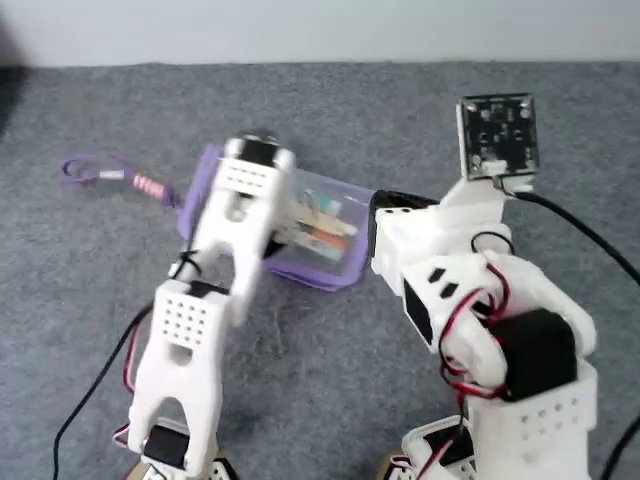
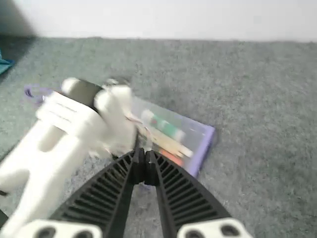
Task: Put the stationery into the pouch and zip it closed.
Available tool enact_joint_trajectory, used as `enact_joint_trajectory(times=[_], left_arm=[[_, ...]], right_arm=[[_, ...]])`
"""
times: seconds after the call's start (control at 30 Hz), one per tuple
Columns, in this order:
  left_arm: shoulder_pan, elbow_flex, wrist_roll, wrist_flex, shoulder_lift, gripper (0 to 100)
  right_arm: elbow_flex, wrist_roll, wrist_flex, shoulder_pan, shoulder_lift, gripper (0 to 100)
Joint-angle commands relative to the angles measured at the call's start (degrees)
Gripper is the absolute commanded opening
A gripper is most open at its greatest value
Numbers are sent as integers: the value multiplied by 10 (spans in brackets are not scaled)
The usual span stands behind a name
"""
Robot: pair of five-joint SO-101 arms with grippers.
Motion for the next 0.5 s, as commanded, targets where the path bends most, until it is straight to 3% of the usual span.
enact_joint_trajectory(times=[0.0,0.23,0.47], left_arm=[[84,32,34,18,-50,12],[76,31,55,18,-140,12],[-47,30,80,9,-217,12]], right_arm=[[-4,-2,2,4,-23,8],[-4,-4,2,5,-43,8],[-4,-4,2,5,-54,8]])
